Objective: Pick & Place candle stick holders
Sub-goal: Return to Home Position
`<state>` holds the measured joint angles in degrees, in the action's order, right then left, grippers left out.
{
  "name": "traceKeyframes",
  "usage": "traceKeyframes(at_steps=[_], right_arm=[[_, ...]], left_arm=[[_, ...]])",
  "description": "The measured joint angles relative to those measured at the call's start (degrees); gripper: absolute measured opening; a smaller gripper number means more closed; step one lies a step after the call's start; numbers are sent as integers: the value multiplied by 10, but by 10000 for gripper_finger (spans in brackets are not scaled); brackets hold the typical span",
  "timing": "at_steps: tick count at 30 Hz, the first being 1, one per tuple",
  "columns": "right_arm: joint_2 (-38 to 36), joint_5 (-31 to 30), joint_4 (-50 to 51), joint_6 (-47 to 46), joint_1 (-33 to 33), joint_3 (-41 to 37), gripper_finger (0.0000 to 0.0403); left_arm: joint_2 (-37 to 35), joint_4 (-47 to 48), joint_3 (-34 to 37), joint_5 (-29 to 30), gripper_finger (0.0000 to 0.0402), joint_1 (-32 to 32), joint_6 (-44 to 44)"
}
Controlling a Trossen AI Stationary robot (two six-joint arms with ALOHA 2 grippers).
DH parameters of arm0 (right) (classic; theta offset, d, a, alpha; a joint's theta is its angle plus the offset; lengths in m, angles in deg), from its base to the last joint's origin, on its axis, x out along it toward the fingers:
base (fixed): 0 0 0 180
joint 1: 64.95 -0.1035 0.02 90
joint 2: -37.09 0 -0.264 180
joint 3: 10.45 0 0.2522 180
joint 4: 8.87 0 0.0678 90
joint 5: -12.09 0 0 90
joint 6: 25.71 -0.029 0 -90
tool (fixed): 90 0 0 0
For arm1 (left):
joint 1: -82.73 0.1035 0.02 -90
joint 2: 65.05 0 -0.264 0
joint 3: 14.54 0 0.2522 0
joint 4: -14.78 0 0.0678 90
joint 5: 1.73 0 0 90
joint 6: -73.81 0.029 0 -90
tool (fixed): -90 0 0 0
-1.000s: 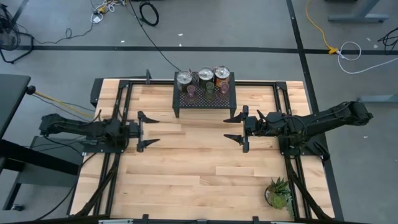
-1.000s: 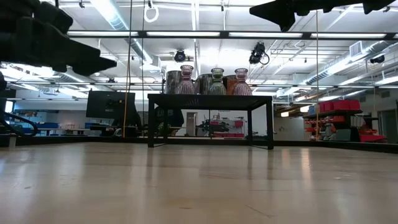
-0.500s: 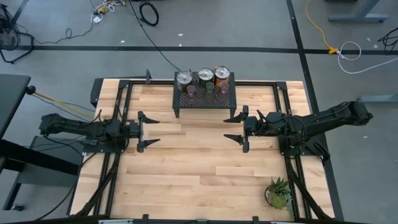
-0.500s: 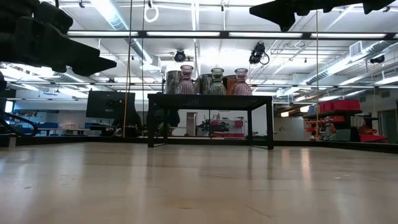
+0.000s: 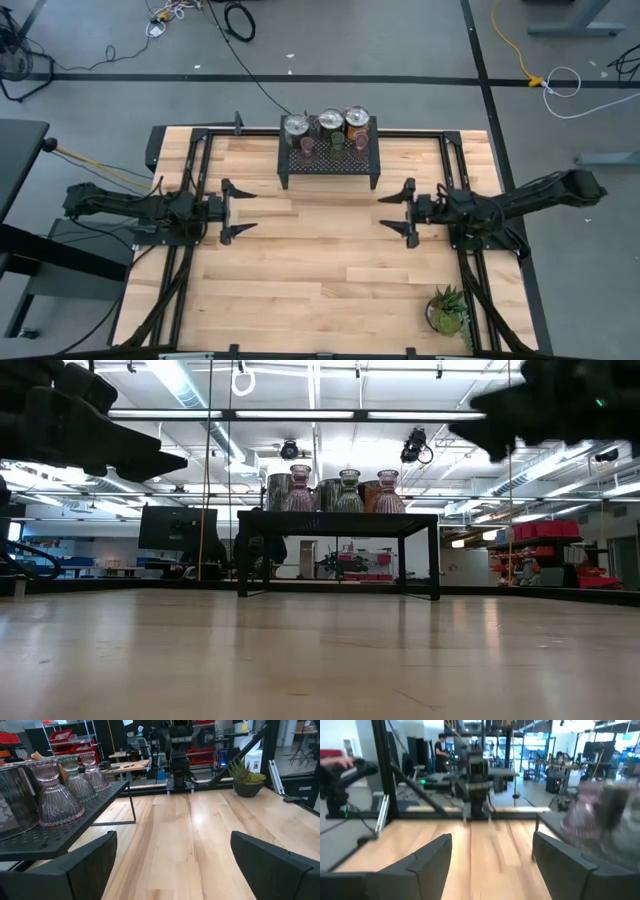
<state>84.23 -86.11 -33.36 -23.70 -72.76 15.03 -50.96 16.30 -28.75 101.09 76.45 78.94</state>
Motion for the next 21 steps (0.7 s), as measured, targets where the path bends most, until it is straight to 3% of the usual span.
traceKeyframes(at_steps=[6,15,17,19,21], right_arm=[[-109,2,29,0,10,-110,279],[-336,1,294,0,61,-109,279],[-402,1,337,0,67,-109,279],[-469,0,367,0,69,-109,279],[-471,2,317,0,69,-107,279]], left_arm=[[-25,1,0,-2,390,6,0],[-142,1,0,0,390,78,0],[-140,-16,0,-1,390,98,1],[-141,-55,0,2,390,112,0],[-140,-43,0,0,390,124,1]])
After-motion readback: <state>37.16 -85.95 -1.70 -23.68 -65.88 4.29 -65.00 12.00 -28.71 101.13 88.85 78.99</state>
